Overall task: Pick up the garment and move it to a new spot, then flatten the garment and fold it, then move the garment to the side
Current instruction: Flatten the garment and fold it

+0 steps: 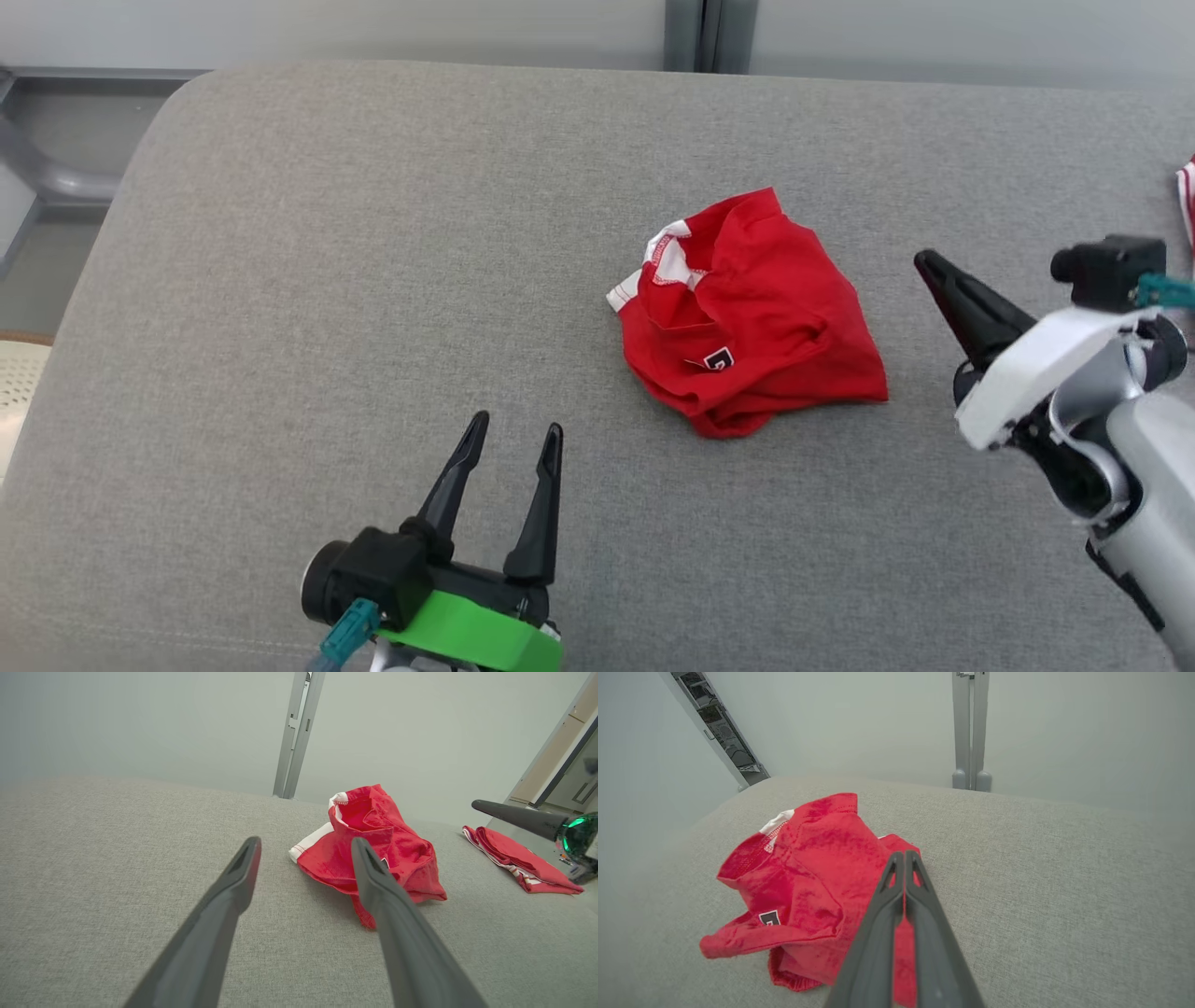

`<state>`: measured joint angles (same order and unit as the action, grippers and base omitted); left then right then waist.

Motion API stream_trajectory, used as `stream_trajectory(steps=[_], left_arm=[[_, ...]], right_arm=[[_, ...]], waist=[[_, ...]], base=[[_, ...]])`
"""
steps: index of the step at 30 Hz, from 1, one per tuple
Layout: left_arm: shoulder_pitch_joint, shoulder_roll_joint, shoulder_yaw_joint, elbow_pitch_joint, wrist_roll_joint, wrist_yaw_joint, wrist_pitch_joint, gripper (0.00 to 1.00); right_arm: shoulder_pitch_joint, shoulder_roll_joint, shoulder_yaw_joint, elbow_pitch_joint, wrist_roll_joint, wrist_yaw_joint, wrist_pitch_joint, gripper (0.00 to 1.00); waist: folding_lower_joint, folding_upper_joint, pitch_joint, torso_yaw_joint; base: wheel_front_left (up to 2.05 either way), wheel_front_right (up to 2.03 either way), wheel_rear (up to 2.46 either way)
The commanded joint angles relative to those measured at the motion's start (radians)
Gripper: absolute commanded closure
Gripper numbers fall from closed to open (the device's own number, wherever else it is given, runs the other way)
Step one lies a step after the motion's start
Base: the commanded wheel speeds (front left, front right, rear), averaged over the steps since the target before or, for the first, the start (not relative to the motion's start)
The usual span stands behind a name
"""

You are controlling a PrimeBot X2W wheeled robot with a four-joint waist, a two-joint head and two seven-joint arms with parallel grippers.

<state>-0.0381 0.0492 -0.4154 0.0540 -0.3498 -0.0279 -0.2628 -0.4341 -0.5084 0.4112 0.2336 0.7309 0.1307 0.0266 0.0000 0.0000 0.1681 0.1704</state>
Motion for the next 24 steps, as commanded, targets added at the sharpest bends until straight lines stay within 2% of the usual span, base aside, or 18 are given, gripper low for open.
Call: stream_trajectory(steps=[1, 3, 8, 14, 19, 24], left_arm=[[-0.017, 0.003, -0.008, 0.001, -0.003, -0.004, -0.002, 0.00], [-0.030, 0.003, -0.025, 0.003, -0.009, -0.004, -0.002, 0.00], [-0.050, 0.003, -0.067, 0.008, -0.034, 0.003, -0.002, 0.00], [-0.070, 0.003, -0.094, 0.012, -0.050, 0.012, -0.002, 0.00], [-0.090, 0.003, -0.106, 0.018, -0.053, 0.012, -0.002, 0.00], [-0.104, 0.003, -0.110, 0.023, -0.053, 0.015, -0.002, 0.00]], right_arm=[[-0.040, -0.012, 0.014, 0.019, 0.080, 0.000, 0.045, 1.00], [-0.096, -0.021, 0.010, 0.061, 0.209, 0.000, 0.120, 1.00], [-0.204, -0.057, 0.018, 0.160, 0.423, 0.000, 0.313, 1.00], [-0.273, -0.082, 0.016, 0.231, 0.561, 0.000, 0.426, 1.00], [-0.306, -0.068, 0.046, 0.273, 0.633, 0.000, 0.529, 1.00], [-0.294, -0.049, 0.057, 0.235, 0.718, 0.000, 0.619, 1.00]], waist=[[0.0000, 0.0000, 0.026, 0.033], [0.0000, 0.0000, 0.040, 0.055], [0.0000, 0.0000, 0.073, 0.110], [0.0000, 0.0000, 0.111, 0.143], [0.0000, 0.0000, 0.140, 0.143], [0.0000, 0.0000, 0.145, 0.133]], base=[[0.00, 0.00, 0.00], [0.00, 0.00, 0.00], [0.00, 0.00, 0.00], [0.00, 0.00, 0.00], [0.00, 0.00, 0.00], [0.00, 0.00, 0.00]])
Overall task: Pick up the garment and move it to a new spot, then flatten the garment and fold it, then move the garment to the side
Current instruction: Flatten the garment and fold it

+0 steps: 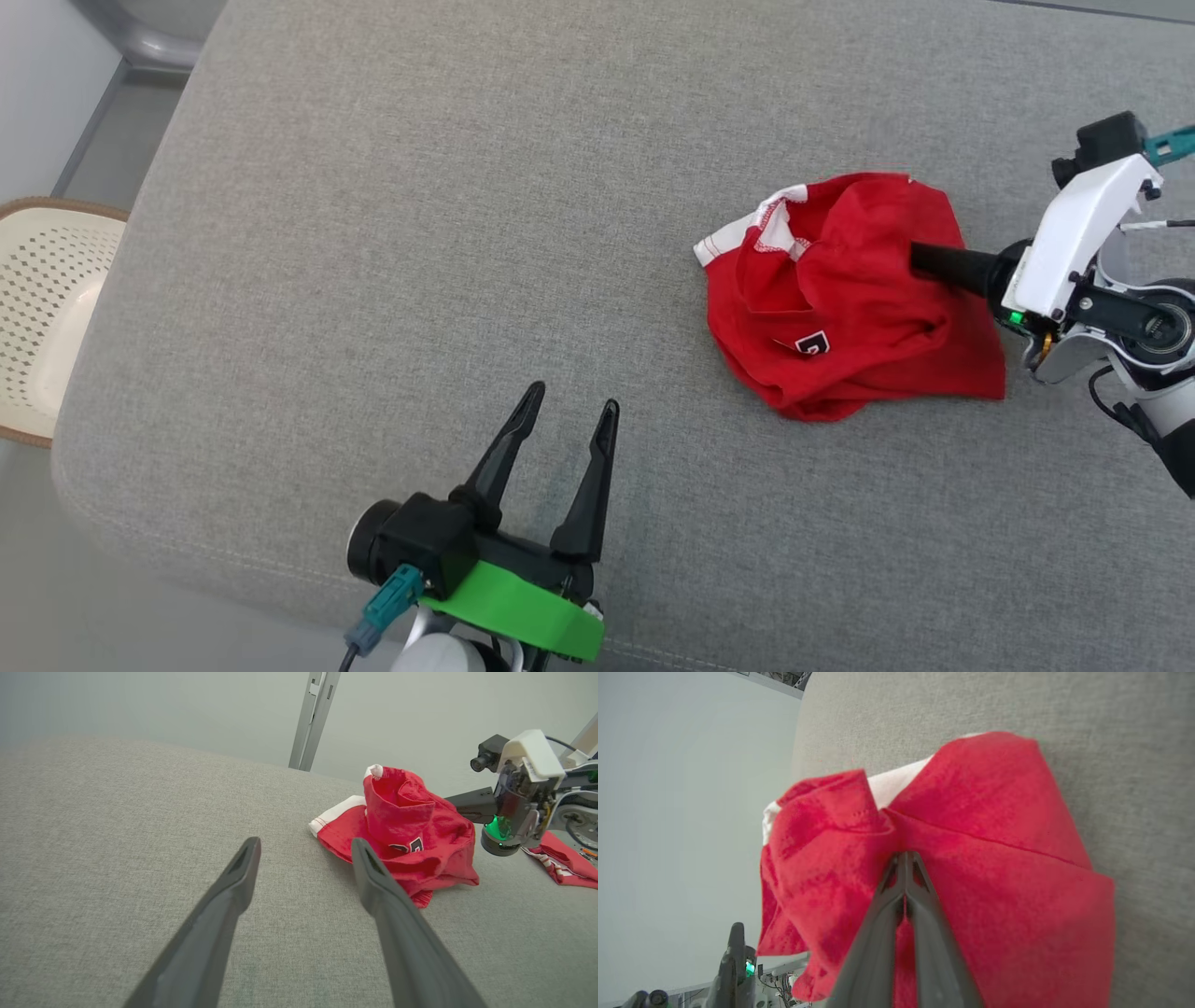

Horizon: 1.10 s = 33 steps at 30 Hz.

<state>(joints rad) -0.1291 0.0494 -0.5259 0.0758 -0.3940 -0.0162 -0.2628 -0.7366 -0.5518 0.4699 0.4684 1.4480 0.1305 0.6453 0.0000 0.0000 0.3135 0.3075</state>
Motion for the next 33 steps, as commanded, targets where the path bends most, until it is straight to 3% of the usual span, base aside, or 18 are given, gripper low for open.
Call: stream_trajectory(steps=[1, 13, 18, 24, 33], left_arm=[[-0.013, 0.002, 0.003, 0.003, -0.007, 0.006, -0.002, 0.00], [0.015, 0.003, 0.021, 0.010, 0.008, 0.000, -0.002, 0.00], [0.025, 0.003, 0.026, 0.008, 0.008, 0.000, -0.002, 0.00], [0.040, 0.003, 0.024, -0.001, -0.006, 0.000, -0.001, 0.00], [0.011, 0.003, 0.010, -0.008, -0.011, 0.004, -0.001, 0.00]], right_arm=[[0.022, -0.011, 0.009, -0.024, 0.010, 0.000, 0.022, 1.00], [0.206, -0.022, 0.130, -0.321, 0.022, 0.000, 0.054, 1.00], [0.239, -0.073, 0.072, -0.430, 0.015, 0.000, -0.034, 1.00], [0.262, -0.140, -0.007, -0.356, -0.118, 0.000, -0.232, 1.00], [0.183, -0.084, 0.031, -0.161, -0.161, 0.000, -0.293, 1.00]], waist=[[0.0000, 0.0000, -0.003, -0.010], [0.0000, 0.0000, -0.068, -0.062], [0.0000, 0.0000, -0.087, -0.055], [0.0000, 0.0000, -0.088, -0.035], [0.0000, 0.0000, -0.045, 0.013]], base=[[0.00, 0.00, 0.00], [0.00, 0.00, 0.00], [0.00, 0.00, 0.00], [0.00, 0.00, 0.00], [0.00, 0.00, 0.00]])
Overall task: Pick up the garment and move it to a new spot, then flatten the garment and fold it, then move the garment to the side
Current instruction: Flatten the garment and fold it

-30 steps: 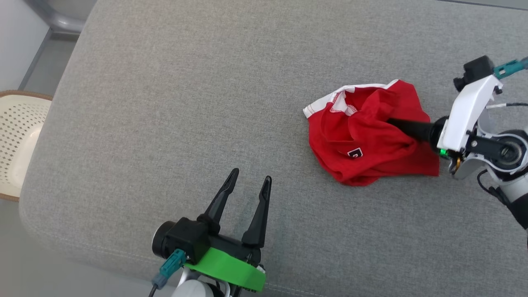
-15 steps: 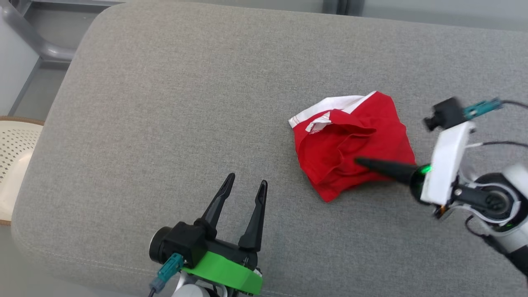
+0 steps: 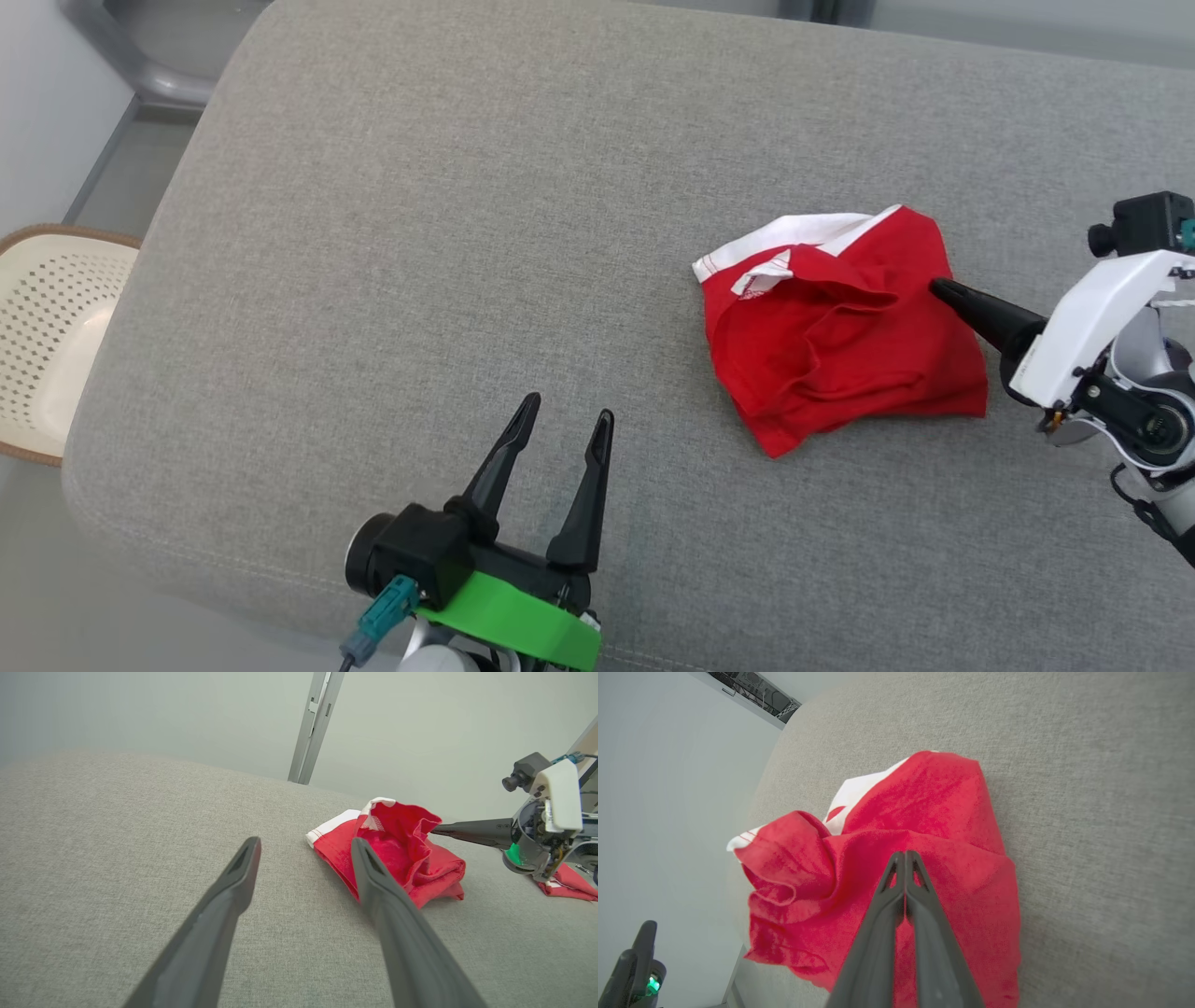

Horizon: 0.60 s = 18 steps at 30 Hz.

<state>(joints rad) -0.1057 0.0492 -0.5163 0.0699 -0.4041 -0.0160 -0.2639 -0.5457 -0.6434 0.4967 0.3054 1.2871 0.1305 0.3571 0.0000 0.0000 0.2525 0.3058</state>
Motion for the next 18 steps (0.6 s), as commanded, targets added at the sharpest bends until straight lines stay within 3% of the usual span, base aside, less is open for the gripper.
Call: stream_trajectory(steps=[1, 13, 18], left_arm=[[-0.015, 0.003, -0.002, -0.001, -0.002, 0.003, 0.000, 0.00], [-0.026, 0.003, -0.014, 0.006, -0.015, 0.009, 0.000, 0.00], [-0.020, 0.003, -0.020, 0.012, -0.018, 0.006, 0.000, 0.00]], right_arm=[[-0.020, 0.018, 0.012, 0.014, 0.002, 0.000, -0.009, 1.00], [-0.123, 0.174, 0.199, 0.022, 0.024, 0.000, -0.022, 1.00], [-0.138, 0.184, 0.274, -0.045, 0.055, 0.000, -0.021, 1.00]], waist=[[0.0000, 0.0000, 0.020, 0.021], [0.0000, 0.0000, 0.023, 0.049], [0.0000, 0.0000, 0.003, 0.045]], base=[[0.00, 0.00, 0.00], [0.00, 0.00, 0.00], [0.00, 0.00, 0.00]])
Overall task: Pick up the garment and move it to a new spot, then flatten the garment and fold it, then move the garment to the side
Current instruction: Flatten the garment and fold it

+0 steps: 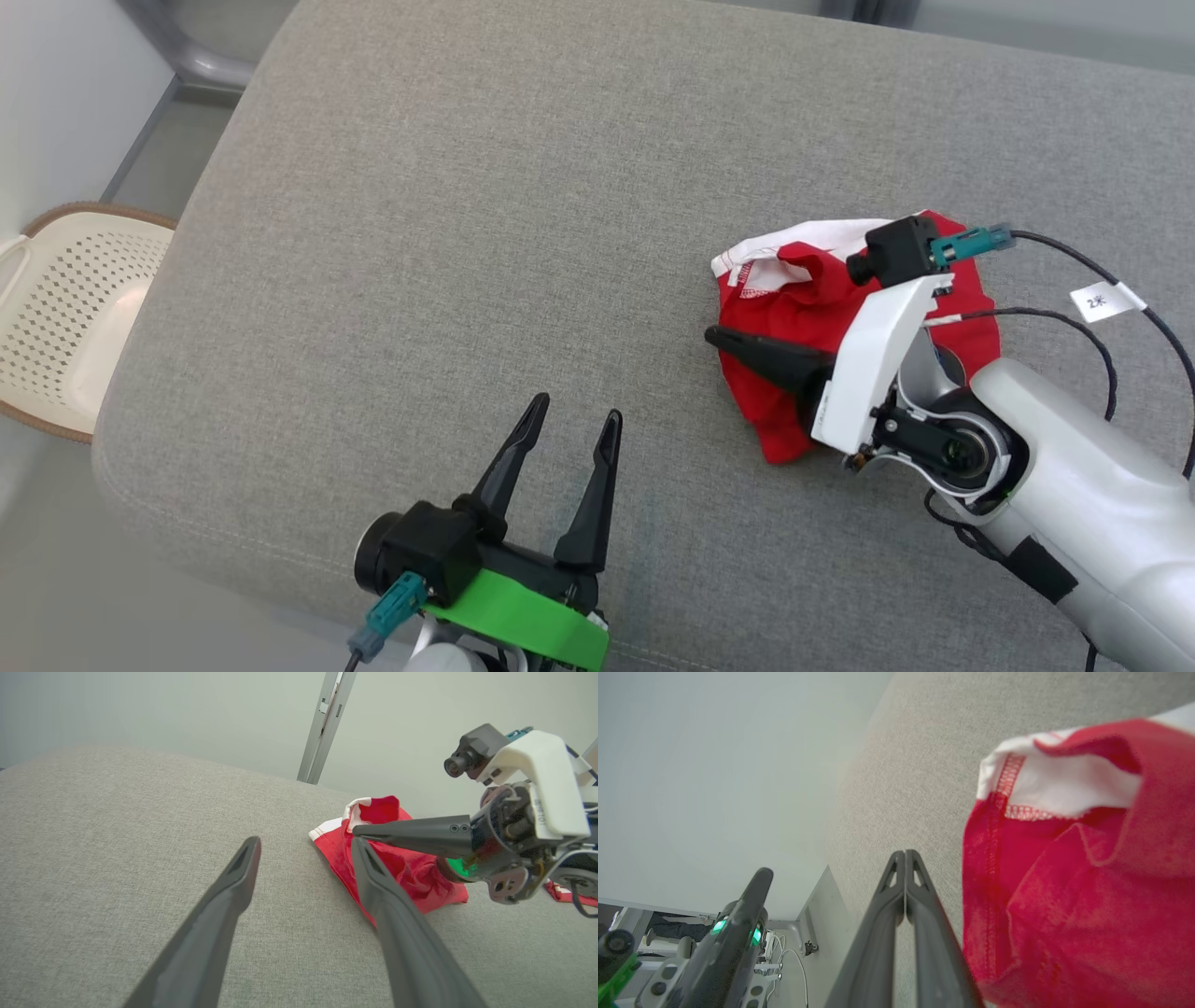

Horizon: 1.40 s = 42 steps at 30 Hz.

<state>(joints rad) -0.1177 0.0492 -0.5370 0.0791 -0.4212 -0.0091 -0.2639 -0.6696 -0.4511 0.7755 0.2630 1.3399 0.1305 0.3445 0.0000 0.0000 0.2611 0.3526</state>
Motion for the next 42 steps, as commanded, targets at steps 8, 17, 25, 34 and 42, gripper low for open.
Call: stream_trajectory(steps=[8, 17, 25, 34, 42], left_arm=[[0.031, 0.003, 0.015, 0.005, 0.000, -0.001, 0.000, 0.00], [0.018, 0.003, -0.005, 0.004, -0.006, -0.014, 0.000, 0.00], [0.009, 0.003, -0.010, 0.018, -0.013, -0.011, 0.000, 0.00], [0.042, 0.003, 0.009, 0.026, 0.007, -0.011, 0.000, 0.00], [0.079, 0.003, 0.069, 0.013, 0.040, -0.002, 0.000, 0.00]], right_arm=[[0.003, -0.153, -0.027, -0.037, -0.111, 0.000, -0.250, 1.00], [-0.056, -0.082, -0.012, 0.296, -0.248, 0.000, -0.412, 1.00], [-0.073, 0.094, 0.100, 0.421, -0.219, 0.000, -0.371, 1.00], [-0.027, 0.197, 0.264, 0.281, -0.175, 0.000, -0.412, 1.00], [-0.012, 0.151, 0.291, 0.219, -0.262, 0.000, -0.595, 0.00]], waist=[[0.0000, 0.0000, -0.046, -0.019], [0.0000, 0.0000, -0.026, 0.008], [0.0000, 0.0000, -0.026, 0.030], [0.0000, 0.0000, -0.085, -0.016], [0.0000, 0.0000, -0.157, -0.109]], base=[[0.00, 0.00, 0.00], [0.00, 0.00, 0.00], [0.00, 0.00, 0.00], [0.00, 0.00, 0.00], [0.00, 0.00, 0.00]])
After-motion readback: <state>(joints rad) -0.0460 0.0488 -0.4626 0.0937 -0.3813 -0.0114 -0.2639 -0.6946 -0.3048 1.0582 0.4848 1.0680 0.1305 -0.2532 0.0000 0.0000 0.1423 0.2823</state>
